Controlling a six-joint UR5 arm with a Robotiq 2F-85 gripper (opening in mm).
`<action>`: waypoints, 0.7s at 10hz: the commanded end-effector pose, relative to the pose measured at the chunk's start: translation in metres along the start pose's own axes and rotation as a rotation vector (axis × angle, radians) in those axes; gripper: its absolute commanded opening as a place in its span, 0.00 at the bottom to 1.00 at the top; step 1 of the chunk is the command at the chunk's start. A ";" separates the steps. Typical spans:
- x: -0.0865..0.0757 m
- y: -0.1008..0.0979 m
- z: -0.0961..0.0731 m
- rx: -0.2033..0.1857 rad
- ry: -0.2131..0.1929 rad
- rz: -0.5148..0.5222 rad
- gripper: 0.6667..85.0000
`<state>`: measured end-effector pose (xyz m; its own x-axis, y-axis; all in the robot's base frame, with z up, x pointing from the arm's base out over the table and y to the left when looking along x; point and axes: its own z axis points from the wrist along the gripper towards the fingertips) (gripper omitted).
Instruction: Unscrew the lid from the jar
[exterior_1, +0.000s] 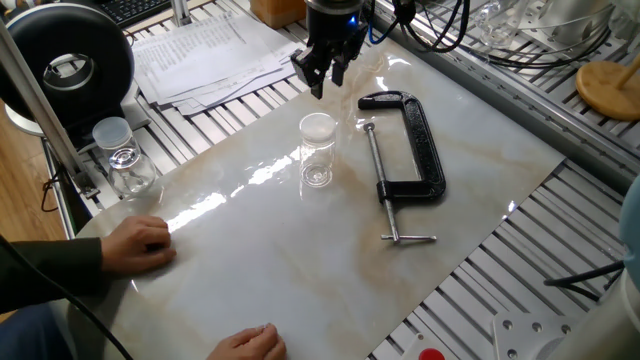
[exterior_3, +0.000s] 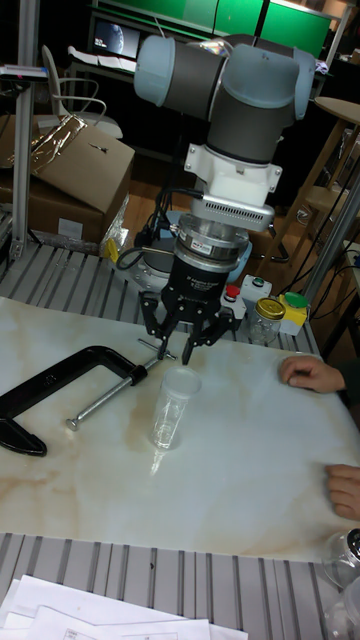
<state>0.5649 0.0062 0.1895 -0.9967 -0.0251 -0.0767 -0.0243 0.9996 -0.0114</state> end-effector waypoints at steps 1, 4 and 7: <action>-0.008 0.004 -0.001 -0.004 -0.030 0.006 0.00; 0.006 0.031 0.003 -0.079 0.006 0.083 0.00; 0.014 0.029 0.009 -0.026 0.008 0.045 0.00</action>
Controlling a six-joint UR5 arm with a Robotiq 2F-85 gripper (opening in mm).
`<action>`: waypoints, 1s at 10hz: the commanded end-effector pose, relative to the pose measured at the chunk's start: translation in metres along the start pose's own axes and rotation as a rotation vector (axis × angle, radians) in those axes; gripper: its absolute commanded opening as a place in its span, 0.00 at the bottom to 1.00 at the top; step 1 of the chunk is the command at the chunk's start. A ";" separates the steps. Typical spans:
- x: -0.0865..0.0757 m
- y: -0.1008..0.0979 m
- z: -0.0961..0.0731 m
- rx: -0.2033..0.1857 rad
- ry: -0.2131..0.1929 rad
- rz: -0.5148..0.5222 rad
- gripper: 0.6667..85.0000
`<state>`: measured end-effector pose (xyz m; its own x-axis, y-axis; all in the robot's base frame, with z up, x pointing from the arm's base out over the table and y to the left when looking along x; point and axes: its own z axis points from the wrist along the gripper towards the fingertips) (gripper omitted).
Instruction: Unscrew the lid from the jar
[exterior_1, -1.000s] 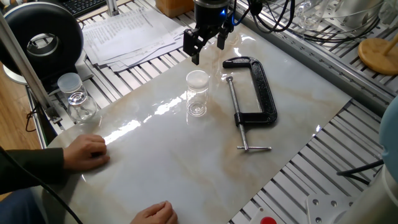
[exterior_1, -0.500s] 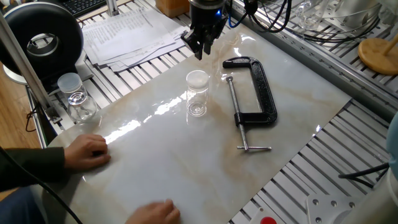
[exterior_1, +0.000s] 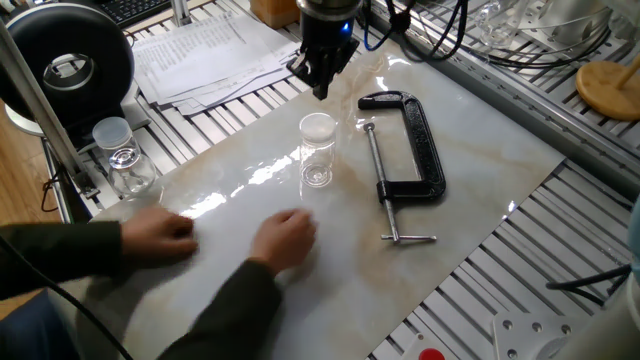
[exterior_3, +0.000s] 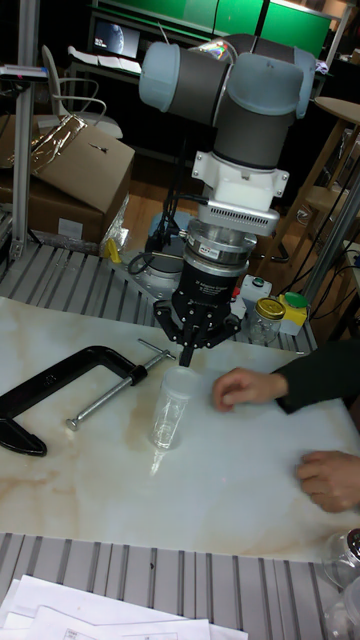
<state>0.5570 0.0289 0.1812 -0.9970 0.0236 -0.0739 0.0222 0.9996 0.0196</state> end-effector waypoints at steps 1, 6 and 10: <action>0.008 0.003 0.001 0.006 0.006 -0.013 0.00; 0.007 -0.007 0.000 0.022 0.001 -0.027 0.00; 0.009 -0.006 -0.001 0.008 0.001 -0.033 0.00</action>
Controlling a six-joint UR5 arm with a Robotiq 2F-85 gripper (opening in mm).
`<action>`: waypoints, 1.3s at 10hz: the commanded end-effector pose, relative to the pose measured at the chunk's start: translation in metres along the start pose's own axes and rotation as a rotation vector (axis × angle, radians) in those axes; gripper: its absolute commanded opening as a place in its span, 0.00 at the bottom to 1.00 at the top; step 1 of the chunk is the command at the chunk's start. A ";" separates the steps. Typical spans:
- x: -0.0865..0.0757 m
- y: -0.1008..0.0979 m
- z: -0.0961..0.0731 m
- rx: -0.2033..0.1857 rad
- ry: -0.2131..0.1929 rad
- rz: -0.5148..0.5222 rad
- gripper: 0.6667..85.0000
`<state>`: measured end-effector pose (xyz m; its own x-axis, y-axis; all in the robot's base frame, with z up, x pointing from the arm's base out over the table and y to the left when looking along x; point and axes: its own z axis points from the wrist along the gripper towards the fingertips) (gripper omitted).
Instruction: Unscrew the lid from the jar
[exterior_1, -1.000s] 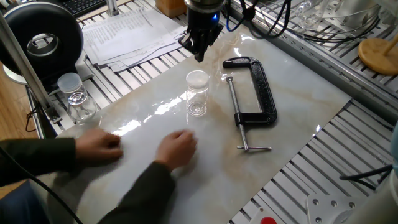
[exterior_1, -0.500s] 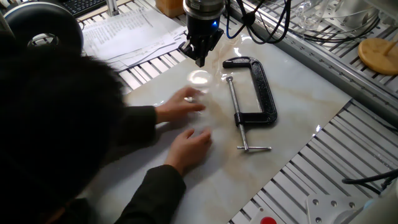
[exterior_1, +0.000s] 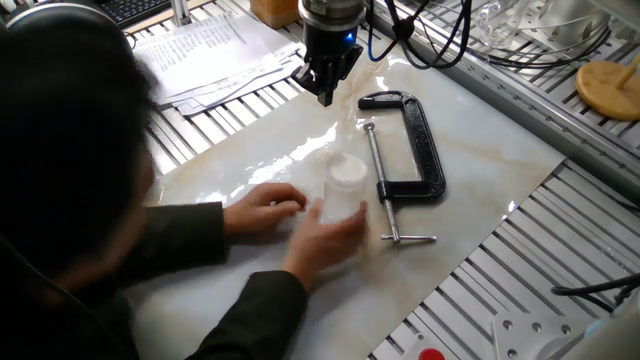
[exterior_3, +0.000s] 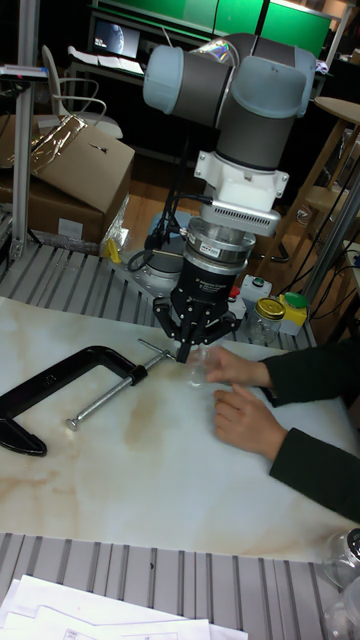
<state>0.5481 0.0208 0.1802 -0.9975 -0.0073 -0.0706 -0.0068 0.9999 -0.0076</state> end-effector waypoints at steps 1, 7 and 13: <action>-0.001 0.002 -0.001 -0.017 -0.004 -0.006 0.00; 0.003 -0.003 -0.001 0.002 0.012 -0.051 0.00; -0.002 -0.014 -0.001 0.045 -0.002 -0.208 0.00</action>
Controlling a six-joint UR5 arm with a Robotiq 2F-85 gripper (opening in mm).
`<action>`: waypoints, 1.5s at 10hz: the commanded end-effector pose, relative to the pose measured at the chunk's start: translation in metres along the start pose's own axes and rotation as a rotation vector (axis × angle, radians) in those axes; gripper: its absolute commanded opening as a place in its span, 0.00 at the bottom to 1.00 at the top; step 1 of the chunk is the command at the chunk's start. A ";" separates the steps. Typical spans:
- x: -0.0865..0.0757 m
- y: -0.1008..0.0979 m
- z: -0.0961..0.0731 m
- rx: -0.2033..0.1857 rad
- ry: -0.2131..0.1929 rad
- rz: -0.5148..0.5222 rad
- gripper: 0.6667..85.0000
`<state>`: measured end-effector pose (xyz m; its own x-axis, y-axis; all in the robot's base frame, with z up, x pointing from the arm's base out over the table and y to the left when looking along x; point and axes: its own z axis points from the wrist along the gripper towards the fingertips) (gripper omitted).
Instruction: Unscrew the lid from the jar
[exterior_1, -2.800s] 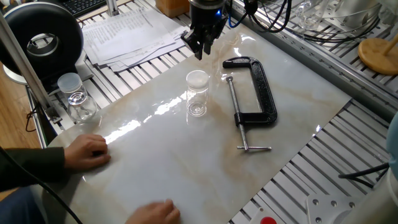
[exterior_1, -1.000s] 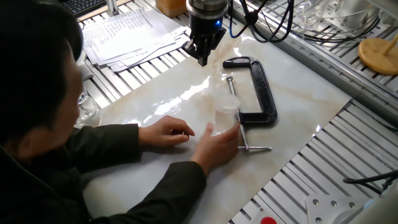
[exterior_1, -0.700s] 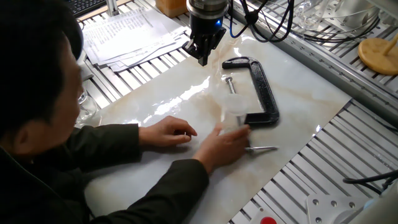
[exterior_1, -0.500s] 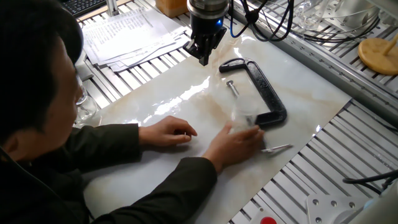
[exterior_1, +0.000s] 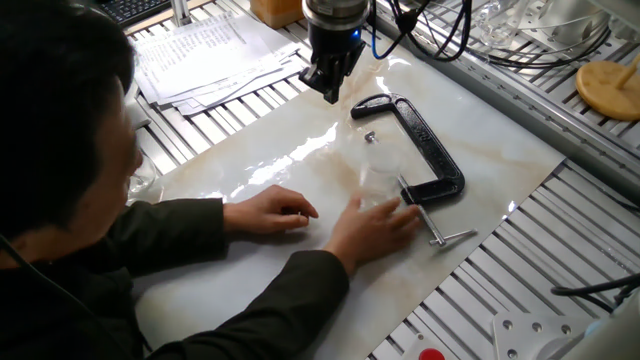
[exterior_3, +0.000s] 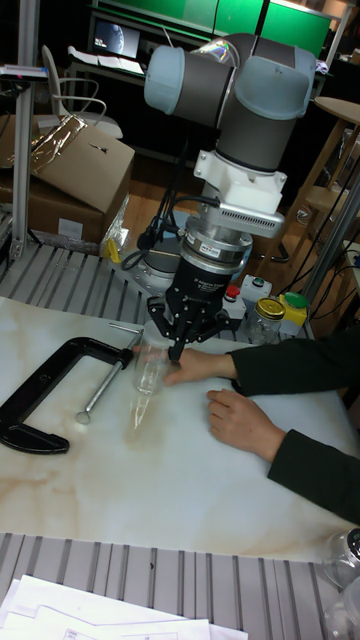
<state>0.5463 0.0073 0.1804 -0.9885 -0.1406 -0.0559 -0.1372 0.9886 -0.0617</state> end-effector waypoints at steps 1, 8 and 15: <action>-0.004 0.001 -0.001 -0.007 -0.015 -0.128 0.00; 0.000 0.016 -0.004 -0.077 -0.030 -0.111 0.00; 0.082 0.014 -0.001 -0.108 0.050 -0.233 0.60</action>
<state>0.4831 0.0077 0.1797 -0.9372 -0.3489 0.0020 -0.3487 0.9368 0.0294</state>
